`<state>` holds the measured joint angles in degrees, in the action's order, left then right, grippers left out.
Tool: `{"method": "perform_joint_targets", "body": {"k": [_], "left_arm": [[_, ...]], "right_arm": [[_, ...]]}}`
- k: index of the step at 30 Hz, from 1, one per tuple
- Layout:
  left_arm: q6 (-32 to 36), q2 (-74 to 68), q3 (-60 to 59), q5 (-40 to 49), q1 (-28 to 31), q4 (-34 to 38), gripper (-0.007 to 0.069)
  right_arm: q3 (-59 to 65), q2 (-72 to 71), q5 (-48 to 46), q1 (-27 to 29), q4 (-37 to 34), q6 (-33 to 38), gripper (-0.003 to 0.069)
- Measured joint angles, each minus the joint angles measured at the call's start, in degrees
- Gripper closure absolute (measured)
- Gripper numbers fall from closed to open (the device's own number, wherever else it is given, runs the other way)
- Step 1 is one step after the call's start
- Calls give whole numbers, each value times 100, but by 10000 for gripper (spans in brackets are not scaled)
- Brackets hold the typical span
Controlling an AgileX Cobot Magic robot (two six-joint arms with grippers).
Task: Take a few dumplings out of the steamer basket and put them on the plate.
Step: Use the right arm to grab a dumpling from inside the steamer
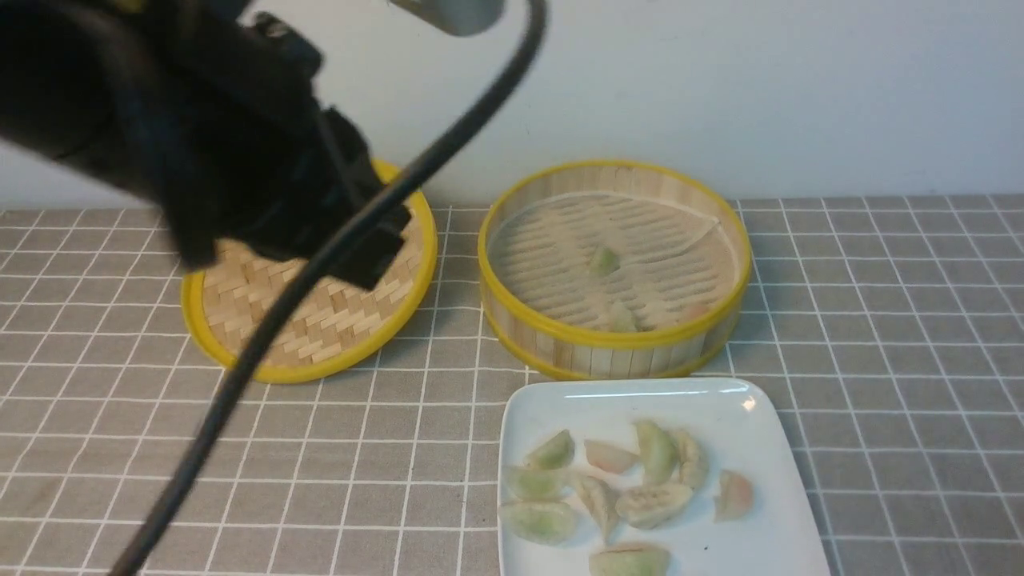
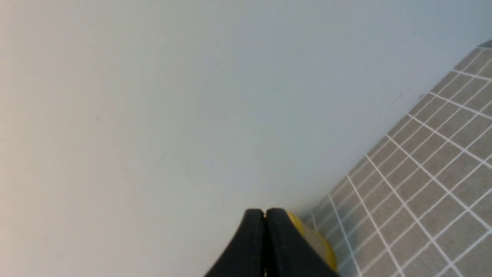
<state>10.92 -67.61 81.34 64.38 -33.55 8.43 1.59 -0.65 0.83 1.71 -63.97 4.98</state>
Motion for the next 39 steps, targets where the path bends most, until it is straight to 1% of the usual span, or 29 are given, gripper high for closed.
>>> {"method": "perform_joint_targets", "body": {"k": [1,4,6,8,9,12,14,16,17,18,19,20,22,24,25,26,27,28,29,31,32,33,36,39], "left_arm": [[-46,288,-272,-175,0,-21,629],[-180,1079,-1121,-546,0,-38,629],[-214,1528,-1676,-800,0,-67,629],[-230,1718,-1943,-924,0,-85,629],[-271,1942,-2290,-1074,0,-131,629],[-485,2193,-2900,-1250,0,-217,629],[-657,2206,-3171,-1260,0,-266,629],[-739,2183,-3262,-1272,0,-281,629],[-809,2137,-3326,-1283,0,-281,629],[-845,2126,-3333,-1283,0,-281,629],[-859,2118,-3334,-1283,0,-281,629],[-896,2119,-3339,-1284,0,-281,629],[-937,2133,-3339,-1260,0,-274,629],[-941,2170,-3339,-1185,0,-206,629],[-941,2177,-3339,-1167,0,-187,629],[-941,2224,-3339,-1070,0,-99,629],[-941,2243,-3339,-1039,0,-72,629],[-941,2342,-3339,-869,0,-2,629],[-941,2400,-3339,-803,0,11,629],[-958,2603,-3339,-506,0,15,629],[-958,2625,-3339,-506,0,15,629],[-1037,2822,-3339,-313,0,28,629],[-1237,3219,-3339,-82,0,124,629],[-1420,3712,-3339,13,0,182,629]], "right_arm": [[0,0,127,0,-324,42,673],[0,0,480,0,-826,174,673],[0,0,737,0,-997,216,673],[-7,0,760,0,-1018,238,673],[-134,0,617,-29,-999,363,673],[-879,247,-130,-108,-552,915,673],[-1760,881,-823,-134,-81,1403,671],[-2397,1504,-1398,-141,234,1606,671],[-3186,2340,-2172,-146,617,1796,671],[-3693,2897,-2720,-146,814,1836,671],[-3997,3239,-3058,-146,1008,1864,671],[-4396,3815,-3635,-146,1200,1871,670],[-5475,4974,-4775,-146,1706,1753,670],[-6301,6094,-5746,-173,2086,1549,670],[-6476,6202,-5829,-181,2169,1495,670],[-7050,6926,-6329,-245,2488,1303,669],[-7280,7212,-6499,-296,2632,1213,669],[-7840,7883,-6836,-459,3036,972,669],[-8028,8101,-6938,-588,3182,828,669],[-8702,8819,-7101,-1071,3774,396,669],[-8755,8871,-7110,-1114,3825,315,669],[-9172,9252,-7165,-1450,4217,5,669],[-9803,9823,-7209,-1906,4852,-561,669],[-10328,10405,-7213,-2219,5426,-1037,669]]}}
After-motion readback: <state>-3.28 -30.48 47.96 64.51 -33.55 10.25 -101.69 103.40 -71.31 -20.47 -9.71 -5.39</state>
